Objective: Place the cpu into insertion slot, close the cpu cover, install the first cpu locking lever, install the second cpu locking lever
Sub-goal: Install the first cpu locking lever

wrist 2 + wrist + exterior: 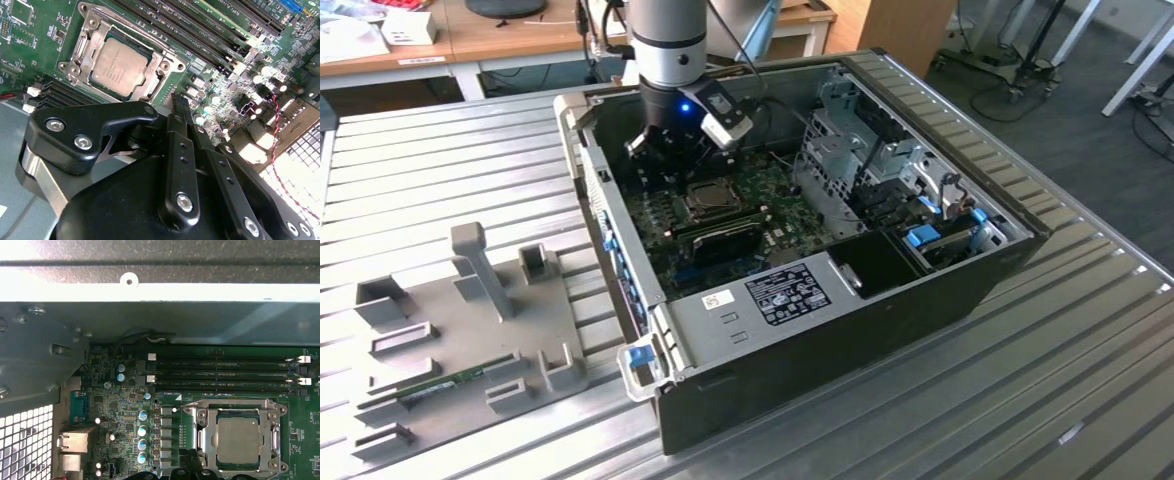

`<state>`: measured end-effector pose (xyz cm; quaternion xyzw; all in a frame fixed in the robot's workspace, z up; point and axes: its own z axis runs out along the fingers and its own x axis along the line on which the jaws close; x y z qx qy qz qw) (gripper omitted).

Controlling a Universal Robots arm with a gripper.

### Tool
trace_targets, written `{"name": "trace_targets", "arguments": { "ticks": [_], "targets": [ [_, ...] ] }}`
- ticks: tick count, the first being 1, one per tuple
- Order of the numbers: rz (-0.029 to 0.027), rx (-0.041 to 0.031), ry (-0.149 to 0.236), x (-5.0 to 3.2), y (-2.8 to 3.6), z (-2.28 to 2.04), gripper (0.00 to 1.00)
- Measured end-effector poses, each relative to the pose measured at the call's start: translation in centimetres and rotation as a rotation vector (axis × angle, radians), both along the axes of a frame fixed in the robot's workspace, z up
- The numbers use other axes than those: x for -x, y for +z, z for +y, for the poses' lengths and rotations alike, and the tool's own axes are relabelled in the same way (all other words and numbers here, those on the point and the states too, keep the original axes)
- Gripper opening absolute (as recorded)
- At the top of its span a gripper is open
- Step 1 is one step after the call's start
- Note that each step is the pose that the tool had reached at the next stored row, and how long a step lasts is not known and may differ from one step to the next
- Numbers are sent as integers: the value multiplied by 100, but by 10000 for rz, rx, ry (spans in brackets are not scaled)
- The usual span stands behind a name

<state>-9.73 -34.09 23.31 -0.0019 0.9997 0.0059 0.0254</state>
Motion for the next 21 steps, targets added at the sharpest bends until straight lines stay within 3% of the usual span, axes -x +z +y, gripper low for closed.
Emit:
{"name": "trace_targets", "arguments": {
  "ticks": [7, 15, 21],
  "targets": [
    [-5, -1, 1, 67, -1, 0, 10],
    [-3, -9, 1, 75, 0, -1, 10],
    [-47, -295, 0, 84, -1, 0, 10]
  ]
}}
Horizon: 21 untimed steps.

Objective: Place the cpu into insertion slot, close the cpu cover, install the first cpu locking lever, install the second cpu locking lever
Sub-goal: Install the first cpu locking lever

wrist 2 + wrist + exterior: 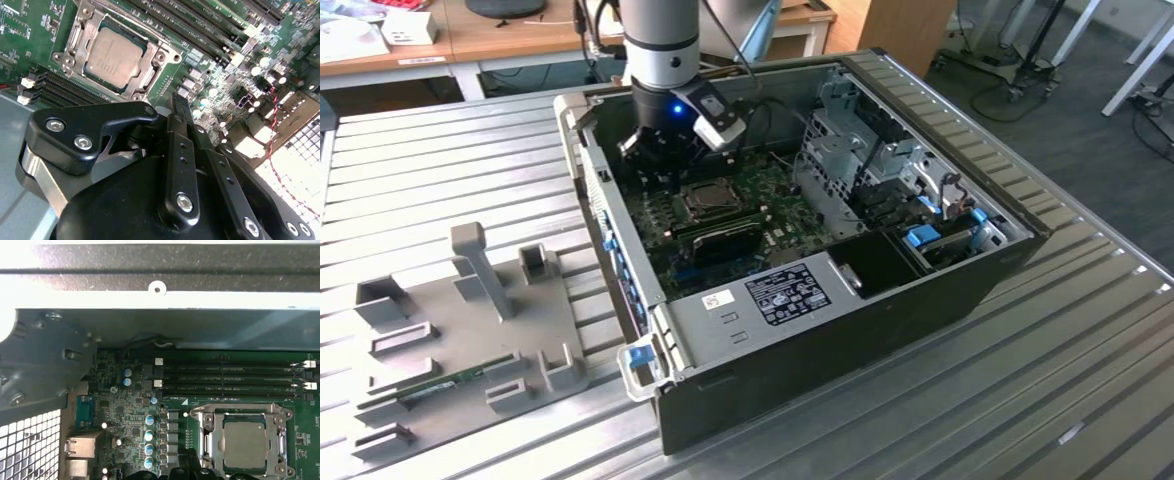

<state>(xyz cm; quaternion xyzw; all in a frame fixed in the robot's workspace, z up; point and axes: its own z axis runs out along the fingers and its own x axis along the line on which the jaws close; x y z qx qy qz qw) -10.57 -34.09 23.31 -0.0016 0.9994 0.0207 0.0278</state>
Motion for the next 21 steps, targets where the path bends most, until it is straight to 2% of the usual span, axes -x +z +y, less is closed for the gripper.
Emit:
{"name": "trace_targets", "arguments": {
  "ticks": [6, 7, 8, 10, 11, 12, 17, 21],
  "targets": [
    [-67, -22, 0, 68, -1, 0, 10],
    [-82, -48, 0, 78, -2, 0, 10],
    [-99, -138, 1, 85, -2, 0, 10],
    [-124, -395, -1, 96, -2, 0, 10],
    [-138, -553, -2, 101, -2, 0, 10],
    [-148, -664, -3, 105, -1, 0, 10],
    [-172, -780, -2, 120, -1, 0, 10],
    [-175, -790, -2, 123, -1, 0, 10]
  ]
}}
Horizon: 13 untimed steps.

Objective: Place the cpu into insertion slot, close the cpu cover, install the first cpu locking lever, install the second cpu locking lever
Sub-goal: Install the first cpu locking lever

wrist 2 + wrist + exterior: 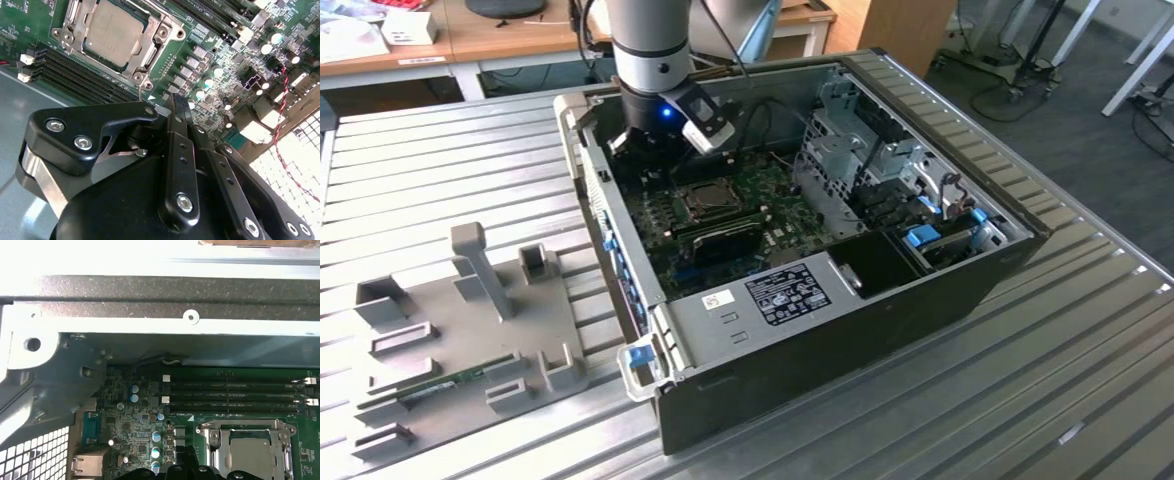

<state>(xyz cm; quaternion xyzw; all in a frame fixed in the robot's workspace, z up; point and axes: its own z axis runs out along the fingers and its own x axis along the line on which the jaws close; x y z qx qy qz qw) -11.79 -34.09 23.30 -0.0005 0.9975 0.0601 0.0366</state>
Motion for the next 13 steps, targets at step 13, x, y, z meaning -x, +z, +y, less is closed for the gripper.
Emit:
{"name": "trace_targets", "arguments": {
  "ticks": [13],
  "targets": [
    [0, 0, 0, 0, 115, 0, 10]
  ]
}}
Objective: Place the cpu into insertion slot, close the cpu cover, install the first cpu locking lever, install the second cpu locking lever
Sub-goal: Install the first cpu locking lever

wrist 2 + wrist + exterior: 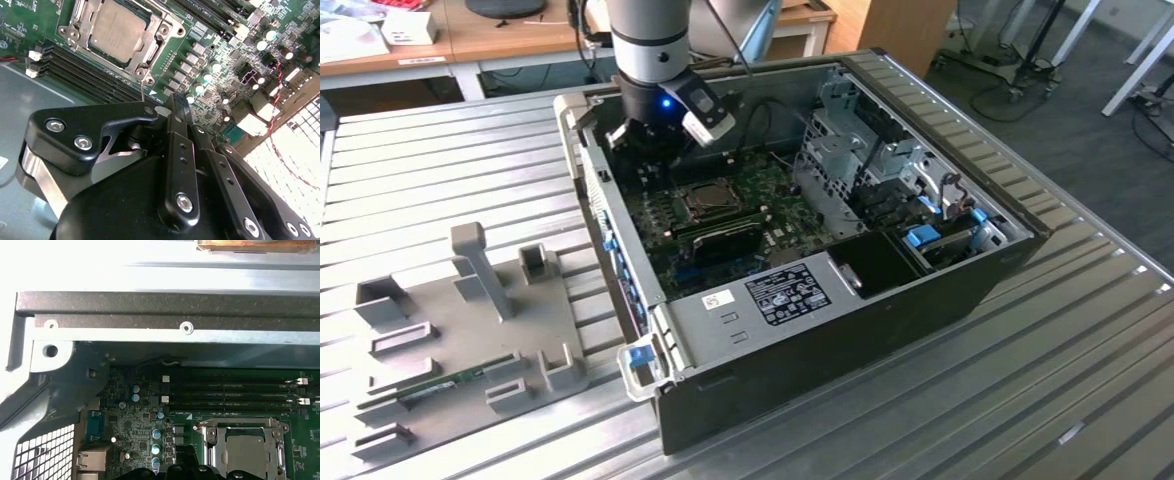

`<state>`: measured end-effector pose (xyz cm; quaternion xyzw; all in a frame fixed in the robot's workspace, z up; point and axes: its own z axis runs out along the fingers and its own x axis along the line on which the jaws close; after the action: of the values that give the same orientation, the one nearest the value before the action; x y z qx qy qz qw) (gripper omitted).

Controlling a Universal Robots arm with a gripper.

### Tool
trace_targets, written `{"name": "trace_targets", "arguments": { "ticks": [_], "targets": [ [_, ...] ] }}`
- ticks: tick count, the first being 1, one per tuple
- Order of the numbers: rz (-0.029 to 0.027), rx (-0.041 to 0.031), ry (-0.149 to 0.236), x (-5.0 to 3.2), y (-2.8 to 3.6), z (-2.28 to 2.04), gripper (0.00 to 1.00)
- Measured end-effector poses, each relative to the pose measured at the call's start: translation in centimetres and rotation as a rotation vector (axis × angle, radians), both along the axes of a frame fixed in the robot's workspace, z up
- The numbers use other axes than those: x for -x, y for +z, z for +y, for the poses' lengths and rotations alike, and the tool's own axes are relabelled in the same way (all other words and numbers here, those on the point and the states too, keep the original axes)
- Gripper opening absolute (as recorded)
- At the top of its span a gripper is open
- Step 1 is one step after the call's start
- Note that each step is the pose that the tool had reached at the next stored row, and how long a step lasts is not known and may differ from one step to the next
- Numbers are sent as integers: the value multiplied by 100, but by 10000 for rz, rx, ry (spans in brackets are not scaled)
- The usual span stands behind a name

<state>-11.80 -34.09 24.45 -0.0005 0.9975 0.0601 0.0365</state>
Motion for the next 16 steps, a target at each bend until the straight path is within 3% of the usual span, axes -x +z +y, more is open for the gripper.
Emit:
{"name": "trace_targets", "arguments": {
  "ticks": [1, 3, 6, 8, 11, 12, 16],
  "targets": [
    [0, -23, 1, 0, 0, 0, 10],
    [-1, -135, 0, 0, 0, 0, 10],
    [-1, -399, -1, 0, 0, 0, 10],
    [-1, -531, 0, 0, 0, 0, 10],
    [0, -542, -1, 0, 1, 0, 10],
    [0, -579, 0, 0, 1, 0, 10],
    [-9, -899, 0, 0, 1, 0, 10]
  ]
}}
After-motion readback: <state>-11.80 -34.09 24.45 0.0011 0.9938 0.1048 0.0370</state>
